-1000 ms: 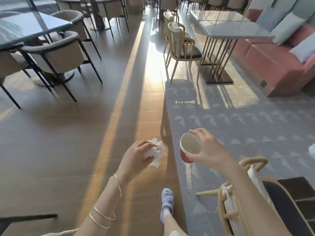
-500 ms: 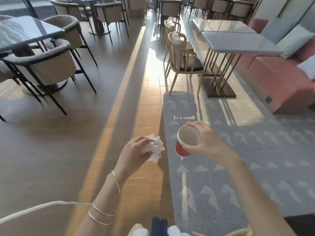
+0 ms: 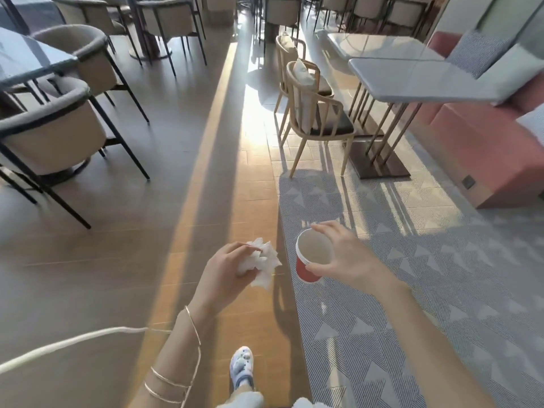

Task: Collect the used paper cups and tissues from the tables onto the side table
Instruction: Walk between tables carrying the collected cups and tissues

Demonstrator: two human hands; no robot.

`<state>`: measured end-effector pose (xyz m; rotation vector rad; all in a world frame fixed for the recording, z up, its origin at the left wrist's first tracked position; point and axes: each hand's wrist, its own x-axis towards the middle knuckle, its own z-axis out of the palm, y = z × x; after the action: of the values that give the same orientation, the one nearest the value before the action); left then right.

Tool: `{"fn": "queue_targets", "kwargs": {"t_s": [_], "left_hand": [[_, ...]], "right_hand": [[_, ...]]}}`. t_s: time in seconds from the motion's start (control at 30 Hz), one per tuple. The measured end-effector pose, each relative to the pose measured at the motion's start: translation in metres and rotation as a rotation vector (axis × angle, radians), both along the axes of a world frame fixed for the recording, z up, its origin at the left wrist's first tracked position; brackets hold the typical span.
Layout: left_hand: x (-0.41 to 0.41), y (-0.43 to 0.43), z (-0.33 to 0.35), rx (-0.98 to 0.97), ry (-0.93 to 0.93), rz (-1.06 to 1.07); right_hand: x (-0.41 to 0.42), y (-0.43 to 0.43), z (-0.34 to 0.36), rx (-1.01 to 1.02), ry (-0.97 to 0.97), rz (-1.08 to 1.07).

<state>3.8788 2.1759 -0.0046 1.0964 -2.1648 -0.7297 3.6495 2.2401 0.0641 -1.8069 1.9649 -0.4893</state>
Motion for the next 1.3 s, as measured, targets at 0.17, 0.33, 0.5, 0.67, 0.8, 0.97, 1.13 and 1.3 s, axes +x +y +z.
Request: {"fn": "queue_targets", "kwargs": {"t_s": [0.17,0.33,0.5,0.67,0.8,0.97,1.13,1.3], "left_hand": [[0.007,-0.092,0.011,0.004,-0.006,-0.005],[0.009,-0.158,0.007,0.030,-0.022,-0.001],[0.002,-0.230,-0.011,0.075,0.024,0.053],[-0.022,-0.319,-0.014,0.112,0.060,0.023],[-0.039,-0.410,-0.003,0.082,0.059,0.024],[-0.062,-0.499,0.005,0.082,0.198,0.110],[-0.077,-0.563,-0.007,0.123,0.199,0.132],[-0.089,-0.656,-0.019,0.131,0.161,0.115]], "right_hand": [[0.013,-0.094,0.012,-0.041,-0.016,0.015],[0.018,-0.168,0.007,-0.021,-0.038,0.034],[0.005,-0.248,-0.011,0.008,-0.072,0.051],[-0.023,-0.350,-0.014,-0.013,-0.090,0.052],[-0.046,-0.442,-0.001,-0.035,-0.067,0.046],[-0.067,-0.537,0.007,-0.056,-0.094,0.104],[-0.081,-0.609,0.002,-0.046,-0.070,0.124],[-0.092,-0.688,-0.010,-0.027,-0.063,0.098]]}}
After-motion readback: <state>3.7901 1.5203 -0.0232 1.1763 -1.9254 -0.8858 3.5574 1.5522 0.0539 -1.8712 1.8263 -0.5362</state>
